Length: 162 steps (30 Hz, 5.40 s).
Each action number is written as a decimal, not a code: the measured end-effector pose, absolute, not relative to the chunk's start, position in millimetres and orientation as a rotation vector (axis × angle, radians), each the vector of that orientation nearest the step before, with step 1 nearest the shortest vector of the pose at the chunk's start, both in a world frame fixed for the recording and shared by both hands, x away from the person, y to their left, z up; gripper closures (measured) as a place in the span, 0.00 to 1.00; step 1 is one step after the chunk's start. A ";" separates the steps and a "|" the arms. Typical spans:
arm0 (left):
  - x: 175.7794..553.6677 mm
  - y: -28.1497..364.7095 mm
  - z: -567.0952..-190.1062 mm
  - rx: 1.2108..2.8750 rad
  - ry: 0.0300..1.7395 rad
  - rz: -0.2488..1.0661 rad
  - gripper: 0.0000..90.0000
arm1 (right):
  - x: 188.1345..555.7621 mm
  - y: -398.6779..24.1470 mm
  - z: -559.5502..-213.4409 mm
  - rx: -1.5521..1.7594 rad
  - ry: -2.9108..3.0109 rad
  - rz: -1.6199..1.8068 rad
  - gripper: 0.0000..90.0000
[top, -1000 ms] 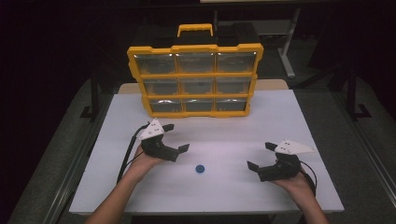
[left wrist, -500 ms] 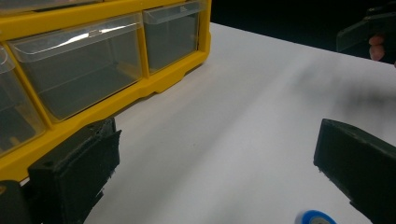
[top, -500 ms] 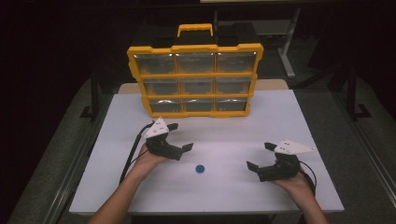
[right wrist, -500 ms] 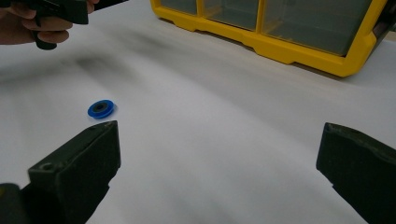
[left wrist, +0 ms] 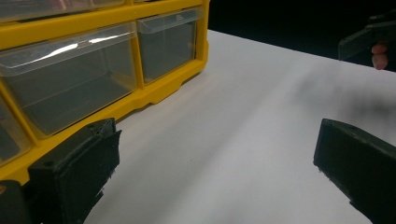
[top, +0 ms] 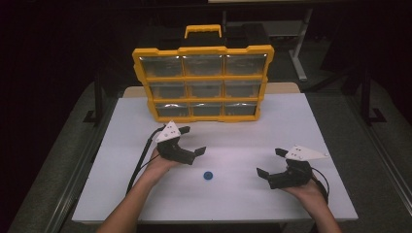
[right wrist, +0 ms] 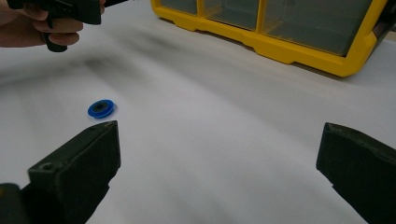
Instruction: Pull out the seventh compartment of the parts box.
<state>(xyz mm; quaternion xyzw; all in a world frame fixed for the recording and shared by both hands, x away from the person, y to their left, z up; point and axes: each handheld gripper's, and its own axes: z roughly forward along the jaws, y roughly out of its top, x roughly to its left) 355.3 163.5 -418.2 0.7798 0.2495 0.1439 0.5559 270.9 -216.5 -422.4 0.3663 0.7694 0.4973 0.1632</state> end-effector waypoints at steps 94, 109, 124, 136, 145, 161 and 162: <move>351.0 145.2 -425.4 1.956 0.405 0.581 0.00 | 271.7 -214.0 -424.9 1.031 2.209 1.422 0.00; 350.6 143.9 -425.8 1.977 0.373 0.623 0.00 | 270.1 -216.1 -424.6 1.020 2.202 1.427 0.00; 348.9 141.8 -426.7 1.985 0.348 0.656 0.00 | 269.8 -216.4 -424.2 1.020 2.203 1.423 0.00; 348.1 141.0 -427.5 2.007 0.320 0.692 0.00 | 269.8 -216.6 -424.3 1.019 2.203 1.424 0.00; 346.8 140.1 -427.6 2.012 0.300 0.726 0.00 | 269.7 -216.4 -424.3 1.017 2.204 1.424 0.00; 345.8 138.4 -429.5 2.043 0.266 0.769 0.00 | 269.8 -216.5 -424.3 1.019 2.202 1.427 0.00; 345.6 138.1 -429.7 2.041 0.266 0.770 0.00 | 269.7 -216.6 -424.3 1.020 2.202 1.427 0.00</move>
